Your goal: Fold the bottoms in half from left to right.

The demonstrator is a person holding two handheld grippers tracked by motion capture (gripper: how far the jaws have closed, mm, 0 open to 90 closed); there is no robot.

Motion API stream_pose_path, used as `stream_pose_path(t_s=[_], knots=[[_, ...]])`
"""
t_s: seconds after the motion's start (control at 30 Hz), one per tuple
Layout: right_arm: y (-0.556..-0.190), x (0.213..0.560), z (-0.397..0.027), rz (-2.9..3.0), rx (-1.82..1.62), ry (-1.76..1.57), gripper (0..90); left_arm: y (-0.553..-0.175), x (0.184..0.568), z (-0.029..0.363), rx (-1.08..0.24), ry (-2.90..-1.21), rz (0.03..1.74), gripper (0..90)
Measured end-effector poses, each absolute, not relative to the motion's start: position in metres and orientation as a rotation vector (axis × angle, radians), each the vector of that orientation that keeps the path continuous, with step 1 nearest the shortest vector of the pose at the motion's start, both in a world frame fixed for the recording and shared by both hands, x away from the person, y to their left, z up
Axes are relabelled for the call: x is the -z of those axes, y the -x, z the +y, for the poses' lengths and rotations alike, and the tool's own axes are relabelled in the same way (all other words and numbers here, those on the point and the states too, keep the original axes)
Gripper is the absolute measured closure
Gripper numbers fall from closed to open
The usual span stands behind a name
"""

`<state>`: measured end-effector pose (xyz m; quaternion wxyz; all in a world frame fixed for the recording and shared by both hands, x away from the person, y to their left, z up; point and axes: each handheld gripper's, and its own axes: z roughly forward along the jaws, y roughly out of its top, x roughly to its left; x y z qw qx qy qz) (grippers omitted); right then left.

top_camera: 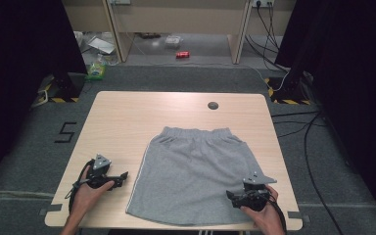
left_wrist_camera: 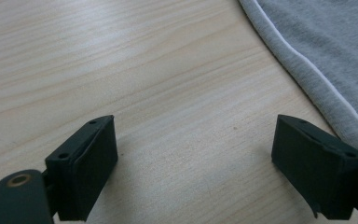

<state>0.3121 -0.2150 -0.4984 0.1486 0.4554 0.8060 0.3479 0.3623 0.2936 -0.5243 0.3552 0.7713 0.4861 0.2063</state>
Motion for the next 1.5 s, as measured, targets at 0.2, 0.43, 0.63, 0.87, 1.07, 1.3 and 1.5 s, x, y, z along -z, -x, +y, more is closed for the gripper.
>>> stream_pose_path(t_s=[0.2,0.43,0.63,0.87,1.07,1.3,1.5], knots=[[-0.312,0.498,-0.215,2.316,-1.000,-1.312,22.6,-0.363,0.524,0.294,-0.531,-1.995,1.255,13.3],[-0.312,0.498,-0.215,2.314,-1.005,-1.308,22.6,-0.365,0.524,0.293,-0.529,-1.988,1.252,14.6],[-0.313,0.498,-0.215,2.313,-1.011,-1.310,22.6,-0.371,0.523,0.291,-0.494,-1.971,1.250,15.0],[-0.314,0.499,-0.214,2.312,-1.005,-1.307,22.7,-0.383,0.519,0.284,-0.486,-1.967,1.242,15.0],[-0.314,0.499,-0.213,2.314,-1.006,-1.310,22.7,-0.399,0.512,0.272,-0.448,-1.946,1.222,15.0],[-0.314,0.498,-0.215,2.309,-1.019,-1.308,22.8,-0.426,0.503,0.258,-0.413,-1.914,1.216,15.0],[-0.315,0.499,-0.215,2.313,-1.018,-1.306,22.9,-0.446,0.497,0.243,-0.410,-1.912,1.206,15.3]])
